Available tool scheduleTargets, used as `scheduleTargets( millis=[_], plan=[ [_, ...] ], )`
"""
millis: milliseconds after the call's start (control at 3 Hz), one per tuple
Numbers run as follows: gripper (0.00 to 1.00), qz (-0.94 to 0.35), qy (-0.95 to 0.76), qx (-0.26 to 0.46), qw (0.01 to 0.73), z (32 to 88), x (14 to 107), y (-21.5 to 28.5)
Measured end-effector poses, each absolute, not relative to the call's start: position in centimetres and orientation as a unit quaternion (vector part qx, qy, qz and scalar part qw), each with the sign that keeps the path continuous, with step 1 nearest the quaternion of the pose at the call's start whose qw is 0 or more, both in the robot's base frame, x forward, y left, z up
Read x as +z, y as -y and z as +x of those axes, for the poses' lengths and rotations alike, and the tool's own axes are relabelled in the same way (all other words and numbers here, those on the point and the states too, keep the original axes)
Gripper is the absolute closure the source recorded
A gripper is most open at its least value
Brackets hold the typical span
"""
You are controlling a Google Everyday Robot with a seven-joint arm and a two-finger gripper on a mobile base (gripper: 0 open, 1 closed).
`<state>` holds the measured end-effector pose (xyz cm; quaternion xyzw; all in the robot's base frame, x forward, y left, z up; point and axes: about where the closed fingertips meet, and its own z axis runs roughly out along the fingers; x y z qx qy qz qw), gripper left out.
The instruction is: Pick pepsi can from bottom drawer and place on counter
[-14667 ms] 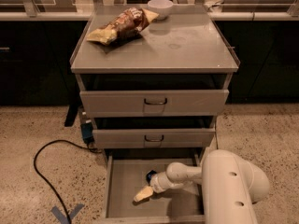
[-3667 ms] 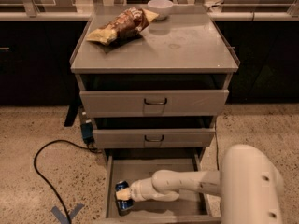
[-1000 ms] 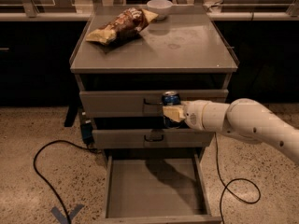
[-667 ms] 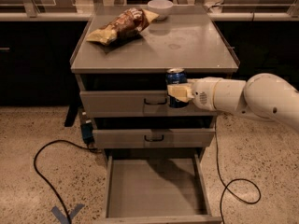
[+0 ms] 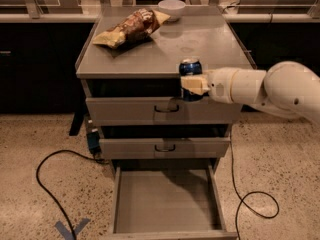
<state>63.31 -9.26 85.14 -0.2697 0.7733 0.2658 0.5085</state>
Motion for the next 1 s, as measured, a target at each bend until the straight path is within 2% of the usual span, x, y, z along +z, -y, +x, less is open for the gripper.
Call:
scheduleTargets(
  millis=[1000],
  plan=[
    [1.00, -0.276, -0.715, 0.230, 0.600, 75.4, 99.1, 13.1]
  ],
)
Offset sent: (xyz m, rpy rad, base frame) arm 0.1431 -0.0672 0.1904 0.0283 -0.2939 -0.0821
